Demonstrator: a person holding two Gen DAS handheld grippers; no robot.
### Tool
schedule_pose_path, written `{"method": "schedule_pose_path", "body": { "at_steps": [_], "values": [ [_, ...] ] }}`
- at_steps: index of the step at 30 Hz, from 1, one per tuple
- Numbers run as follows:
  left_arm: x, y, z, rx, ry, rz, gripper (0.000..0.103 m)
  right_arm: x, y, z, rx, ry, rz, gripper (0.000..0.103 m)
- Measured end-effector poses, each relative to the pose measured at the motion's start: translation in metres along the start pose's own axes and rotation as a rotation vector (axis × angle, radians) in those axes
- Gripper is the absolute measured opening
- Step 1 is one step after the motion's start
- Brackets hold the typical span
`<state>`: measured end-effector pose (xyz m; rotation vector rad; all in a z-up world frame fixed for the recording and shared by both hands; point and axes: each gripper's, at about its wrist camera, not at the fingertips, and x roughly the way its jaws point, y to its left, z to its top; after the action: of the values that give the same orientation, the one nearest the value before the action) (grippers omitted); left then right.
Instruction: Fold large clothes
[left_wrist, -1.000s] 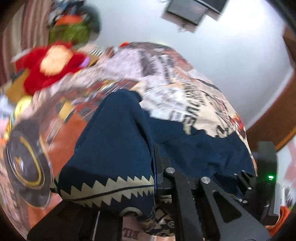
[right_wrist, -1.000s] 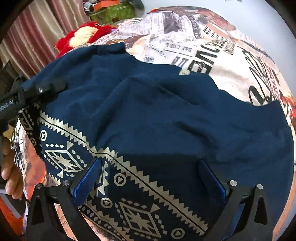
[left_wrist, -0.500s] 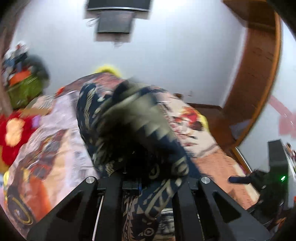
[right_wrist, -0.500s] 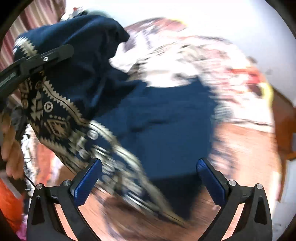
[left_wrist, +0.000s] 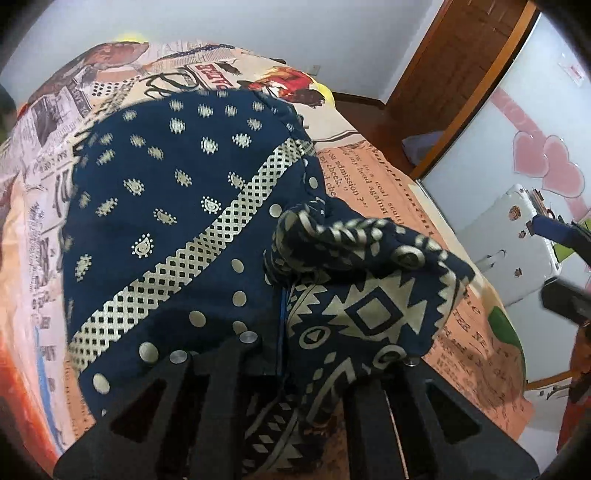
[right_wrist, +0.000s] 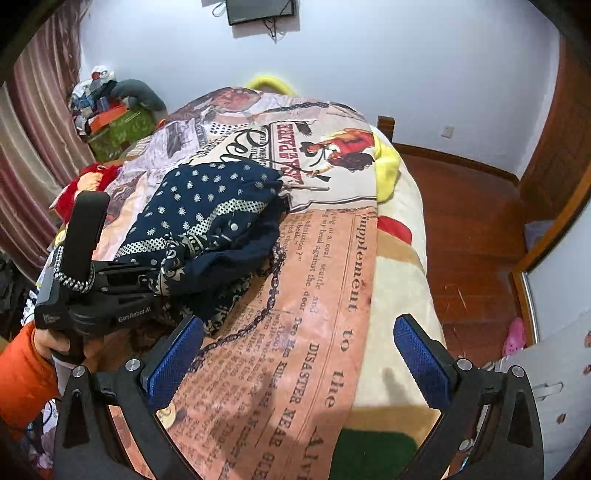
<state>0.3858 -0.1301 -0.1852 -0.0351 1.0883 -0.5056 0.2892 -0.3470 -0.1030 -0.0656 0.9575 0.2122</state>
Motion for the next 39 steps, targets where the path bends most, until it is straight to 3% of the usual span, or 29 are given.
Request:
{"method": "schedule_pose_path", "body": {
  "at_steps": [4, 9, 14, 17, 22, 26, 29, 31, 34, 39],
  "values": [
    [-0.014, -0.004, -0.003, 0.039, -0.001, 0.042, 0.012, 0.000, 0.009, -0.003, -0.036, -0.009, 0.001, 0.103],
    [-0.031, -0.025, -0.020, 0.102, -0.006, 0.033, 0.043, 0.001, 0.022, 0.000, -0.057, -0.039, 0.029, 0.103],
    [-0.062, -0.019, -0.028, 0.081, -0.021, 0.001, 0.044, -0.002, 0.030, 0.011, -0.056, -0.062, 0.054, 0.103],
    [-0.088, -0.004, -0.028, 0.037, -0.071, -0.012, 0.053, -0.002, 0.037, 0.024, -0.052, -0.078, 0.086, 0.103],
    [-0.118, 0.034, -0.022, -0.036, -0.170, 0.048, 0.063, 0.016, 0.059, 0.048, -0.070, -0.088, 0.137, 0.103],
    [-0.094, 0.067, -0.015, -0.102, -0.134, 0.131, 0.064, 0.055, 0.078, 0.062, -0.080, -0.025, 0.155, 0.103],
    [-0.062, 0.081, -0.022, -0.132, -0.049, 0.106, 0.064, 0.094, 0.082, 0.060, -0.059, 0.065, 0.153, 0.103],
    [-0.053, 0.082, -0.031, -0.124, -0.047, 0.084, 0.067, 0.116, 0.078, 0.052, -0.046, 0.128, 0.137, 0.103],
    [-0.049, 0.082, -0.045, -0.089, -0.043, 0.078, 0.080, 0.136, 0.065, 0.032, -0.042, 0.200, 0.101, 0.103],
    [-0.044, 0.077, -0.065, -0.014, 0.009, 0.108, 0.084, 0.138, 0.032, 0.001, 0.026, 0.270, 0.160, 0.103]
  ]
}}
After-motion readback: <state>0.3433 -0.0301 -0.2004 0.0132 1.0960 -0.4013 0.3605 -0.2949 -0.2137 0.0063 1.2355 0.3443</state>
